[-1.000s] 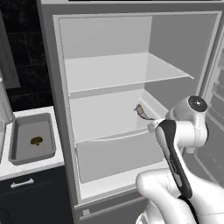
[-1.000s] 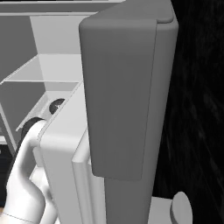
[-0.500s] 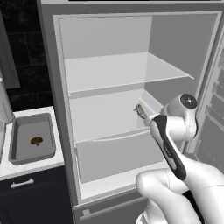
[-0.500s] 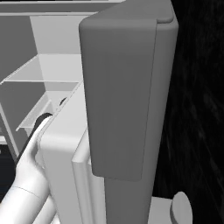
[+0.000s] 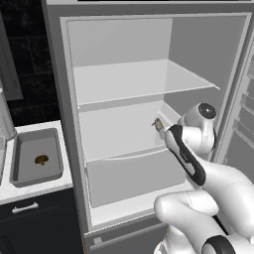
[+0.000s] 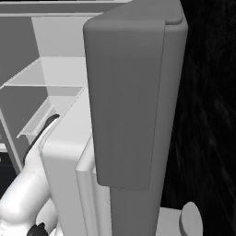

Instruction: Place one mushroom and one fish in each tupperware on the nearby counter, to pack two identical lunches.

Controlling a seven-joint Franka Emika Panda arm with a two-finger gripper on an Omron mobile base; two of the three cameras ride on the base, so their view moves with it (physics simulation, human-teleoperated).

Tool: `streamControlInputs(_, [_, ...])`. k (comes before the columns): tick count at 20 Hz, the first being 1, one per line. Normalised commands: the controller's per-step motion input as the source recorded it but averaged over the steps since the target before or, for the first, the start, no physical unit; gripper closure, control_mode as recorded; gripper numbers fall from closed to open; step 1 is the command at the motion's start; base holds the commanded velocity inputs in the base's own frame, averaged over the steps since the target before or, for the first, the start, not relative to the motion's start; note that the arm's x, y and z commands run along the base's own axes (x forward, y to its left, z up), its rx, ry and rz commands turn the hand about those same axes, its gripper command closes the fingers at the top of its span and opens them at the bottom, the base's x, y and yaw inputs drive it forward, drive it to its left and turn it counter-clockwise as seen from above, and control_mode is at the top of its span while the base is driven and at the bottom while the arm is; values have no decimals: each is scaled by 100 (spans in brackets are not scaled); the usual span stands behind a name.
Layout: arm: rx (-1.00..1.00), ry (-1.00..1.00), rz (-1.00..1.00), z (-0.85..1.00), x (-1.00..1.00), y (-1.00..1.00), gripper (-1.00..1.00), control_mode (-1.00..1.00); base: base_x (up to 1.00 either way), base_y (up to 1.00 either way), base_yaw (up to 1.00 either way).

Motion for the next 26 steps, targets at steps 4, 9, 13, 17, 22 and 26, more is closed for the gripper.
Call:
streamControlInputs(4, [0,0,1,-3,38,0,-100,-100,0,0,0])
streamControlInputs(9, [0,0,1,-19,37,0,-100,-100,0,0,0])
streamControlInputs(13, [0,0,1,-29,41,0,-100,-100,0,0,0])
streamControlInputs(17, [0,0,0,-13,42,0,-100,-100,0,0,0])
streamControlInputs(22, [0,0,1,-8,49,0,-100,-100,0,0,0])
streamControlInputs(26, [0,5,3,-22,47,0,-100,-100,0,0,0])
